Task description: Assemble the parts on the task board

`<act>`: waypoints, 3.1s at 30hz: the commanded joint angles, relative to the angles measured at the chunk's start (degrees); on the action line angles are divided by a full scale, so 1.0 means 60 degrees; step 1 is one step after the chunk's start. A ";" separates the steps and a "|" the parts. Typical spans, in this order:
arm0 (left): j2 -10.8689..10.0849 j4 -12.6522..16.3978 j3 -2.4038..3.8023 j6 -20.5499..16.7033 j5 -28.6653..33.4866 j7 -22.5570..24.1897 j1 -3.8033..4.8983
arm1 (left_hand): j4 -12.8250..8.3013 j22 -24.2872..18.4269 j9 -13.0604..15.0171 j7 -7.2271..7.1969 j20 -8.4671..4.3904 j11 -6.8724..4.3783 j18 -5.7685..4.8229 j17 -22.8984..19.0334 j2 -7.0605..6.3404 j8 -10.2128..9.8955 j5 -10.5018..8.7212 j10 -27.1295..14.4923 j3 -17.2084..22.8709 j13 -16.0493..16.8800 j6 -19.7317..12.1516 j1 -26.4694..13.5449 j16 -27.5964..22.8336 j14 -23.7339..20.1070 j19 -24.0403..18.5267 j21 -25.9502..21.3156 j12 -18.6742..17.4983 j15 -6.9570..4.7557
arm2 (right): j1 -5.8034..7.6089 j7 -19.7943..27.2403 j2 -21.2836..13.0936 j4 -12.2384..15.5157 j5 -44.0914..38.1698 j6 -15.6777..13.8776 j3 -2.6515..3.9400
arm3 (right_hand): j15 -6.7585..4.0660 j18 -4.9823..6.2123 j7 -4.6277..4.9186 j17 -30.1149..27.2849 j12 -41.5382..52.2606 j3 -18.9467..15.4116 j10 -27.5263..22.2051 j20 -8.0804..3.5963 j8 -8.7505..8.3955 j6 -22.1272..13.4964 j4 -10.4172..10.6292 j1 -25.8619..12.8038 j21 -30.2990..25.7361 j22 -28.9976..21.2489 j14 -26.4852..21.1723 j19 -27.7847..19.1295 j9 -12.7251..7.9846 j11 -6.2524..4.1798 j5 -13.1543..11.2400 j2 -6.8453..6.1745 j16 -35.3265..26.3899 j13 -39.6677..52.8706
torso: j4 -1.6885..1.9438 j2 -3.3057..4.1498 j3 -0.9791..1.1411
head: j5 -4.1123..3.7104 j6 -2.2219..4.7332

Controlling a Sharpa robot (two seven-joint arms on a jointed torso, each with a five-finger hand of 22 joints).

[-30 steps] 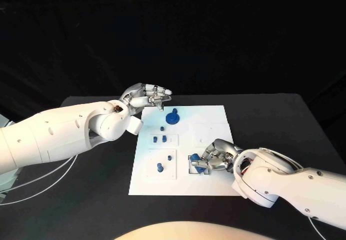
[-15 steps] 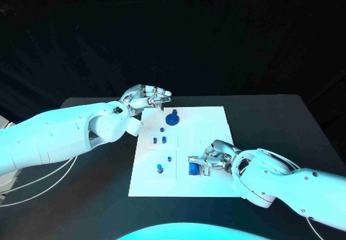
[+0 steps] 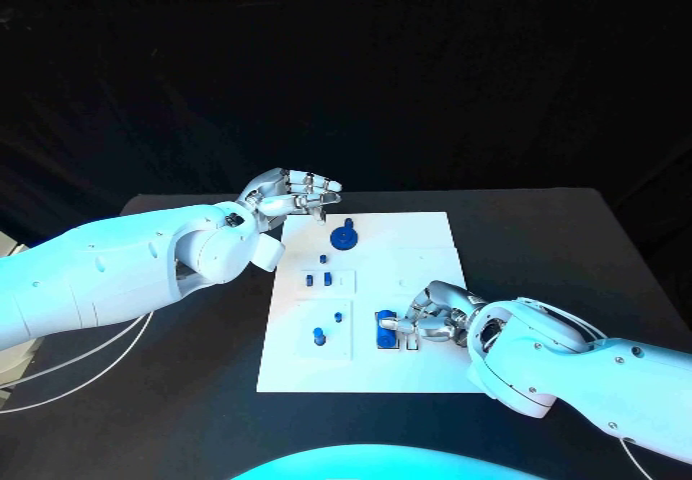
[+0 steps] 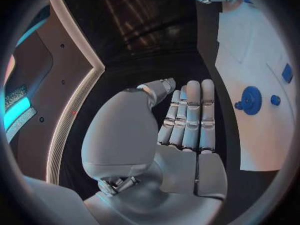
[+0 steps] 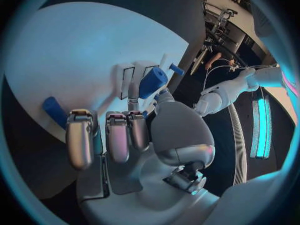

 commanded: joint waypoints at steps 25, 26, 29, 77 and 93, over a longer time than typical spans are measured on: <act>-0.0035 0.0030 0.0005 0.0160 0.0054 -0.0014 0.0003 | 0.0054 -0.0036 -0.0013 0.0011 0.0063 0.0001 0.0146 -0.0013 0.0028 -0.0021 0.0036 -0.0094 0.0034 -0.0017 -0.0048 -0.0056 -0.0009 -0.0051 -0.0006 -0.0079 0.0067 0.0015 | -0.0128 0.0566 -0.0213 0.0238 -0.0358 0.0445 -0.0005 | -0.0109 -0.0167 -0.0098 0.1971 0.0203 -0.0233 0.0674 -0.0128 0.0223 -0.0031 -0.0055 0.1965 0.0300 0.2366 0.0882 0.0848 -0.0080 -0.0058 0.0042 0.0210 0.0003 0.2073 | 0.0003 0.0014 -0.0015 | -0.0065 0.0013; -0.0037 0.0030 0.0005 0.0160 0.0054 -0.0016 0.0003 | 0.0054 -0.0036 -0.0013 0.0011 0.0063 0.0001 0.0146 -0.0013 0.0028 -0.0021 0.0036 -0.0094 0.0034 -0.0017 -0.0048 -0.0056 -0.0009 -0.0051 -0.0006 -0.0079 0.0067 0.0015 | -0.0131 0.0543 -0.0208 0.0220 -0.0393 0.0439 -0.0005 | -0.0110 -0.0168 -0.0098 0.1970 0.0204 -0.0224 0.0675 -0.0129 0.0223 -0.0032 -0.0052 0.1981 0.0304 0.2367 0.0881 0.0849 -0.0083 -0.0058 0.0044 0.0223 0.0002 0.2074 | 0.0003 0.0014 -0.0015 | -0.0065 0.0013; -0.0043 0.0028 0.0005 0.0157 0.0054 -0.0020 0.0003 | 0.0054 -0.0036 -0.0013 0.0011 0.0063 0.0001 0.0146 -0.0013 0.0028 -0.0021 0.0036 -0.0094 0.0034 -0.0017 -0.0048 -0.0056 -0.0009 -0.0051 -0.0006 -0.0079 0.0067 0.0015 | -0.0136 0.0500 -0.0214 0.0185 -0.0462 0.0439 -0.0005 | -0.0111 -0.0167 -0.0100 0.1974 0.0204 -0.0192 0.0676 -0.0130 0.0221 -0.0033 -0.0048 0.2039 0.0300 0.2366 0.0882 0.0848 -0.0094 -0.0059 0.0048 0.0285 0.0003 0.2076 | 0.0009 0.0011 -0.0013 | -0.0064 0.0002; -0.0259 0.0237 -0.0006 0.0258 -0.0060 0.0096 -0.0010 | -0.0180 -0.0021 -0.0025 0.0009 0.0024 -0.0006 0.0147 -0.0044 -0.0106 0.0008 0.0001 -0.0100 0.0036 -0.0046 -0.0053 0.0174 -0.0011 -0.0083 0.0059 -0.0047 0.0167 -0.0012 | 0.0331 0.2124 -0.3252 0.1210 -0.0324 -0.0771 -0.0004 | 0.0193 -0.0056 0.0350 0.1606 0.0157 0.1177 0.0646 0.0105 -0.0512 -0.0918 -0.0050 0.2697 -0.0305 0.2211 0.0798 0.0676 -0.0624 0.0318 0.0039 -0.1074 -0.0162 0.2101 | -0.0055 -0.0050 -0.0065 | -0.0497 0.0006; -0.0368 0.0520 -0.0021 0.0416 0.0084 0.0297 -0.0193 | 0.0351 -0.0400 -0.0008 -0.0014 0.0134 0.0002 0.0143 -0.0022 -0.0203 0.0077 -0.0135 -0.0212 -0.0660 -0.0086 -0.0131 -0.0408 0.0117 -0.0064 0.0149 -0.0584 0.0288 0.0056 | -0.0121 0.0965 -0.3337 0.0916 -0.2424 -0.0910 -0.0056 | 0.0214 0.0082 0.0345 0.1006 -0.0528 0.1069 0.0294 0.0171 -0.0570 -0.0718 -0.0010 0.2521 -0.1055 0.2011 0.0644 0.0471 -0.0604 0.0329 0.0040 -0.1200 -0.0485 0.1701 | -0.0063 -0.0060 -0.0054 | -0.0914 -0.0109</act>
